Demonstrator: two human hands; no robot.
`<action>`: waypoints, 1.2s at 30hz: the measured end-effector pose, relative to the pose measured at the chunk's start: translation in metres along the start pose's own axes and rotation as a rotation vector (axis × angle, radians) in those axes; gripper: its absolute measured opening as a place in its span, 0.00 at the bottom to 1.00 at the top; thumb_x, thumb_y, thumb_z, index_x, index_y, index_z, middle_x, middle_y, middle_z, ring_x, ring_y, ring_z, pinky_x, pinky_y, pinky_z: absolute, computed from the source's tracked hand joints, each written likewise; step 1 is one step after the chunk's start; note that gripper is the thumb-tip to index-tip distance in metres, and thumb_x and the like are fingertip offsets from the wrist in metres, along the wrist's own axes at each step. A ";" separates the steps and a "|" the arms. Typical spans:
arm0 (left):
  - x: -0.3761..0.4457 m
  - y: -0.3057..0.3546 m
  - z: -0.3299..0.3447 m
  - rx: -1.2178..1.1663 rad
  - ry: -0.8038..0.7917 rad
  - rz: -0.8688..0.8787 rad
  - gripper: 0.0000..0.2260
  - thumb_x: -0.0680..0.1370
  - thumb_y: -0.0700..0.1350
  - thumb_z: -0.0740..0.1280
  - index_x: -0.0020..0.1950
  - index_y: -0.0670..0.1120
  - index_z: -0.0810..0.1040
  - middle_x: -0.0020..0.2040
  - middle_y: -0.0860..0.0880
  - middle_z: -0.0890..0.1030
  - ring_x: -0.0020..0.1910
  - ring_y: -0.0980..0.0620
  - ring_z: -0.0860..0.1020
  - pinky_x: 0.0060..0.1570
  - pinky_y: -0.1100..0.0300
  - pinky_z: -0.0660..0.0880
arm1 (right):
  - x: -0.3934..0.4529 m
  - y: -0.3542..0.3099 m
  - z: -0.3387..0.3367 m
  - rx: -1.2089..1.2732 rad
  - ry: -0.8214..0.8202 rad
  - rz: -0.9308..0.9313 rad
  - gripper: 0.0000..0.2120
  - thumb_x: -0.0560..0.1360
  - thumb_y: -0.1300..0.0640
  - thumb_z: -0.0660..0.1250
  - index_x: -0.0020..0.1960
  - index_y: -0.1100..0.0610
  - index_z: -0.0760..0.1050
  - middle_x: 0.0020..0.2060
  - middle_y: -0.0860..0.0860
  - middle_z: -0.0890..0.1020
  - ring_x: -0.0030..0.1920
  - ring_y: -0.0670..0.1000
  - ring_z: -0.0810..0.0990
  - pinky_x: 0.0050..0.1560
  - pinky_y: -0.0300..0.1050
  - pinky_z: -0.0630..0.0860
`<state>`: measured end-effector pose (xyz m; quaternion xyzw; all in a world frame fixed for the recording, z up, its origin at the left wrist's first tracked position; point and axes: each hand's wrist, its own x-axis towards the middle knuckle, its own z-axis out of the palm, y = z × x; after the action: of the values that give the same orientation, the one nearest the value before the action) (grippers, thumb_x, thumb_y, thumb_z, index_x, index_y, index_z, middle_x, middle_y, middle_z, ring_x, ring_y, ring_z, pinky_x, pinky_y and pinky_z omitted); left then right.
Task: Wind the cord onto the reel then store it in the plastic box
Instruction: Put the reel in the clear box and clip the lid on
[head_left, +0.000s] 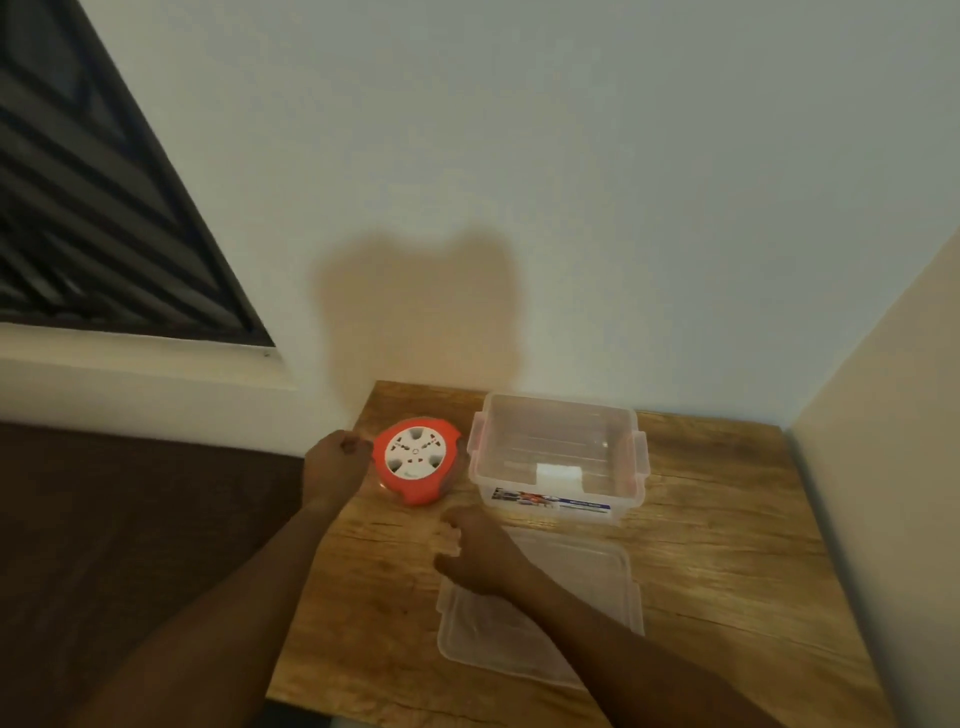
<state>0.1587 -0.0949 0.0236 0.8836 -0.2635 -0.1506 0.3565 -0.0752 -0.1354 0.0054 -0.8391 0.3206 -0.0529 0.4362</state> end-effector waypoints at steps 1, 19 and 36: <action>0.006 -0.002 -0.005 0.038 -0.023 0.038 0.10 0.80 0.46 0.71 0.57 0.42 0.84 0.54 0.42 0.86 0.50 0.46 0.82 0.53 0.53 0.77 | 0.011 -0.007 0.000 0.078 0.049 0.002 0.25 0.70 0.55 0.72 0.66 0.50 0.71 0.64 0.48 0.74 0.59 0.43 0.72 0.50 0.27 0.68; 0.089 -0.030 -0.008 0.403 -0.650 0.056 0.29 0.81 0.66 0.61 0.71 0.45 0.79 0.68 0.43 0.81 0.67 0.42 0.79 0.73 0.41 0.70 | 0.139 -0.032 0.047 0.332 0.460 0.650 0.35 0.70 0.57 0.71 0.74 0.50 0.63 0.65 0.55 0.74 0.61 0.55 0.76 0.58 0.49 0.77; 0.077 0.076 -0.023 -0.779 -0.385 0.119 0.10 0.81 0.44 0.72 0.61 0.44 0.84 0.58 0.41 0.86 0.58 0.40 0.84 0.58 0.41 0.81 | 0.122 -0.085 -0.110 0.323 0.788 0.166 0.32 0.68 0.58 0.74 0.69 0.53 0.66 0.57 0.51 0.69 0.49 0.46 0.75 0.39 0.35 0.78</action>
<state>0.2043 -0.1724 0.0880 0.6222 -0.2992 -0.3798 0.6158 0.0225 -0.2482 0.1143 -0.6472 0.5165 -0.3836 0.4089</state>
